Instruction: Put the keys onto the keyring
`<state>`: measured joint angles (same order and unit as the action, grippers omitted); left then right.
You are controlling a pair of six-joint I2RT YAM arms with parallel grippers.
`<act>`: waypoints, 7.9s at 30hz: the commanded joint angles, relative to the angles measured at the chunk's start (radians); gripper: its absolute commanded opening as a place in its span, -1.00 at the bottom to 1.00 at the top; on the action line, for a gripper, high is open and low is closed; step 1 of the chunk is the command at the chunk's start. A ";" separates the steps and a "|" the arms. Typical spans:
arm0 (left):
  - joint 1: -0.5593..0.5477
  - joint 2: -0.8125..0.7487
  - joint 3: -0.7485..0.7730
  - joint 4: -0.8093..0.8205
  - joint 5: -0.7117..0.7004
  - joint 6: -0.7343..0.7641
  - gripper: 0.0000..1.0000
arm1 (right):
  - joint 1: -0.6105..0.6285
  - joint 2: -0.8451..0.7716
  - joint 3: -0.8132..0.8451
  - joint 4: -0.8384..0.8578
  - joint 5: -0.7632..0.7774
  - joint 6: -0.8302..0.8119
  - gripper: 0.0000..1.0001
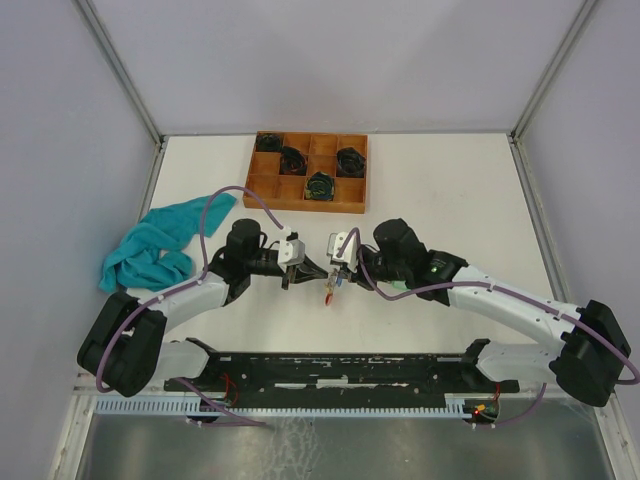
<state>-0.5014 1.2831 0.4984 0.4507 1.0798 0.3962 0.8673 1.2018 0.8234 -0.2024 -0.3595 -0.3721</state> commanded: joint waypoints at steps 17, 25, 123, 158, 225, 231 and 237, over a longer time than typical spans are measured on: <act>-0.022 -0.014 0.050 0.013 0.080 0.017 -0.95 | 0.016 -0.001 0.031 0.128 -0.015 -0.002 -0.99; -0.026 -0.021 0.058 0.013 0.059 -0.013 -0.95 | 0.031 0.001 0.035 0.148 -0.021 -0.005 -0.99; -0.016 -0.068 -0.046 0.317 -0.331 -0.383 -0.48 | 0.038 0.021 0.147 -0.070 0.178 -0.236 -0.98; -0.026 0.022 0.035 0.182 -0.137 -0.261 -0.27 | 0.033 0.077 0.238 -0.137 0.068 -0.264 -0.98; -0.031 0.006 -0.006 0.325 -0.230 -0.384 -0.95 | 0.045 0.031 0.034 0.110 0.201 -0.124 -0.65; -0.032 0.001 -0.011 0.342 -0.228 -0.392 -0.95 | 0.045 0.036 0.033 0.099 0.198 -0.126 -0.71; -0.032 0.000 -0.020 0.367 -0.230 -0.405 -0.95 | 0.045 0.048 0.031 0.090 0.181 -0.117 -0.71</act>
<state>-0.5362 1.3151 0.4797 0.7216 0.8463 0.0395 0.9081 1.2419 0.8391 -0.1432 -0.1562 -0.5091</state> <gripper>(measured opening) 0.043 0.146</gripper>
